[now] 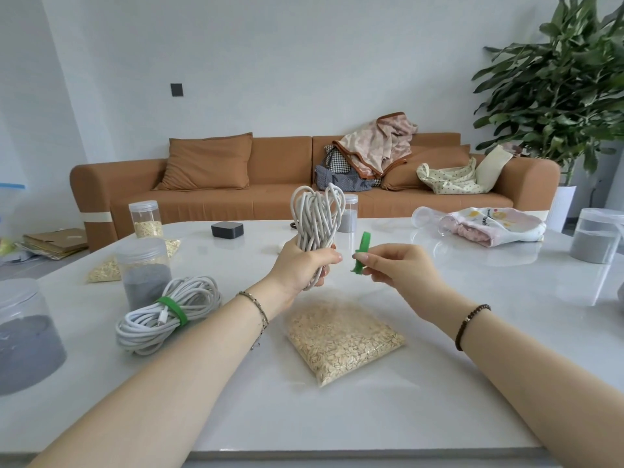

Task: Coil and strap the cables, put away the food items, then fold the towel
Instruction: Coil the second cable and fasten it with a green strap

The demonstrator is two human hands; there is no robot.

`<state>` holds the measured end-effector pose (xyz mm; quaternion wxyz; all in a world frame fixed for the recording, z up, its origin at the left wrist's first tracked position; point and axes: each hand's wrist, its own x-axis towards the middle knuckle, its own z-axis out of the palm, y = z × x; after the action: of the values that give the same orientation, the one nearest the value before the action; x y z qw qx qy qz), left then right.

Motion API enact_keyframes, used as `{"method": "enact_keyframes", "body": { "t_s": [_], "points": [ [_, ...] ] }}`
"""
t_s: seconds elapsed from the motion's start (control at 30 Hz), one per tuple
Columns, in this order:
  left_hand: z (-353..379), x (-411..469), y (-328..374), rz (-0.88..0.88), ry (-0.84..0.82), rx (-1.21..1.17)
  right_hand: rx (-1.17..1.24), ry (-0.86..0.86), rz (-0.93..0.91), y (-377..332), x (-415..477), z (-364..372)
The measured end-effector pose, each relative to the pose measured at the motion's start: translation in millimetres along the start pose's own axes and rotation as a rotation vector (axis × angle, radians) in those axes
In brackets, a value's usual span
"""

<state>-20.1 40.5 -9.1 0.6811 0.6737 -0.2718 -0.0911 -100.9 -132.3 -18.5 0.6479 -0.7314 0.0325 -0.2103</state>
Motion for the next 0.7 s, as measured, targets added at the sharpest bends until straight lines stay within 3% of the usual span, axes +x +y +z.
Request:
{"method": "enact_keyframes", "body": {
  "t_s": [0.2, 0.7],
  "points": [
    [2, -1, -2, 0.062, 0.019, 0.081, 0.227, -0.098, 0.031, -6, -6, 8],
    [9, -1, -5, 0.208, 0.01, 0.206, 0.016, -0.085, 0.018, -11, -11, 7]
  ]
}}
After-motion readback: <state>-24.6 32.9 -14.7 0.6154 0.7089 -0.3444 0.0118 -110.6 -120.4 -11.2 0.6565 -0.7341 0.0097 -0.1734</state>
